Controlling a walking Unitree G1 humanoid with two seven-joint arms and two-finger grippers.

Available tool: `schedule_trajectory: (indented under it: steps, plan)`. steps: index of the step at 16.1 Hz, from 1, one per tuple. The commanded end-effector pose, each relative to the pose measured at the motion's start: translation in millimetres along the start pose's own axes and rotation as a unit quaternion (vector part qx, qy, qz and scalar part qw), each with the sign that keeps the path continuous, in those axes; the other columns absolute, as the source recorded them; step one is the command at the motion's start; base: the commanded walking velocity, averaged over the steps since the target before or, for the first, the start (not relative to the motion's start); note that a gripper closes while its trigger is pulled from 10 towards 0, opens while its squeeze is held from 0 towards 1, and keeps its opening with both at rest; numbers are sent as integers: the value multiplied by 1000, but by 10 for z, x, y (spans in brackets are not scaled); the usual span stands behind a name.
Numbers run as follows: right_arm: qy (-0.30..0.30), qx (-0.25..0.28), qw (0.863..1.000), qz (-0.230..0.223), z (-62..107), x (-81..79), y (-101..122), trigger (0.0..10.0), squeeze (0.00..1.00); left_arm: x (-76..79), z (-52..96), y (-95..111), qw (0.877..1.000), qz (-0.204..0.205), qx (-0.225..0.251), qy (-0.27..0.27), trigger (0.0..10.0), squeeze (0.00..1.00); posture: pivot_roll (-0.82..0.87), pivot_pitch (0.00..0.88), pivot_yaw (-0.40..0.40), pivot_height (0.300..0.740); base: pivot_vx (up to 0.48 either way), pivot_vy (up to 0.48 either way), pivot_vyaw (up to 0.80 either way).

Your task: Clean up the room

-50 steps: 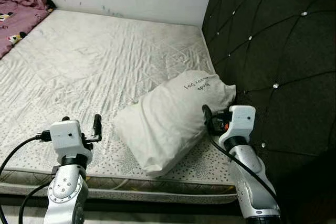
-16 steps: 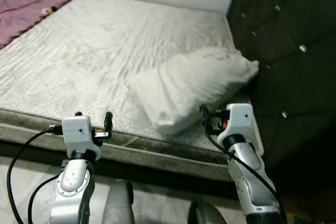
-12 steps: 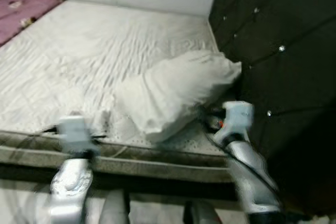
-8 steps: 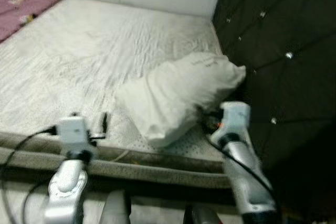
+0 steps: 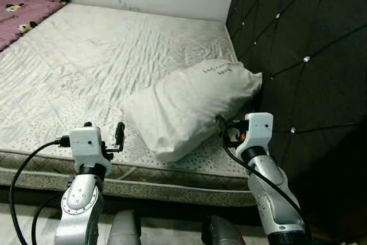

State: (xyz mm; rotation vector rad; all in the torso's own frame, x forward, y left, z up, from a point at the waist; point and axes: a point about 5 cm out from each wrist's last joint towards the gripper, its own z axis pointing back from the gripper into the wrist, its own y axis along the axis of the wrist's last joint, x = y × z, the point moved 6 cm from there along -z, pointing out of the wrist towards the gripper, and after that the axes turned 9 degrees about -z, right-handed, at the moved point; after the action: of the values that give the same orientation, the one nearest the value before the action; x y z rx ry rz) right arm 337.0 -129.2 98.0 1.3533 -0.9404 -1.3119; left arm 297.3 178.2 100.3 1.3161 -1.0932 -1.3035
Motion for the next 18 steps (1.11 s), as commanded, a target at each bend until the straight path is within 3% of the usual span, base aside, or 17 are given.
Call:
schedule_trajectory:
  steps: [1, 4, 9, 16, 18]
  plan:
    - [2, 2, 1000, 4, -4, 0, 13, 10000, 0, 22, -6, 2, 1000, 0, 1, -6, 10000, 0, 85, 0, -87, 629, 375, 0, 0]
    - [4, 1, 1000, 7, -6, -5, 9, 10000, 0, 7, -10, -17, 1000, 4, -4, -1, 10000, 0, 85, 0, -88, 629, 125, 0, 0]
    - [11, 2, 1000, 9, -7, -27, 14, 10000, 0, 25, -11, 2, 1000, 6, 1, -5, 10000, 0, 84, 0, -87, 629, 266, 0, 656]
    - [14, -43, 999, 1, -55, -26, -141, 10000, 0, 24, -28, -23, 1000, 5, -9, -2, 10000, 0, 86, 7, -93, 629, 0, 0, 0]
    - [17, -50, 999, -2, -56, -45, -175, 10000, 0, -3, -56, -40, 1000, 6, -14, 3, 10000, 0, 87, 14, -93, 609, 0, 0, 0]
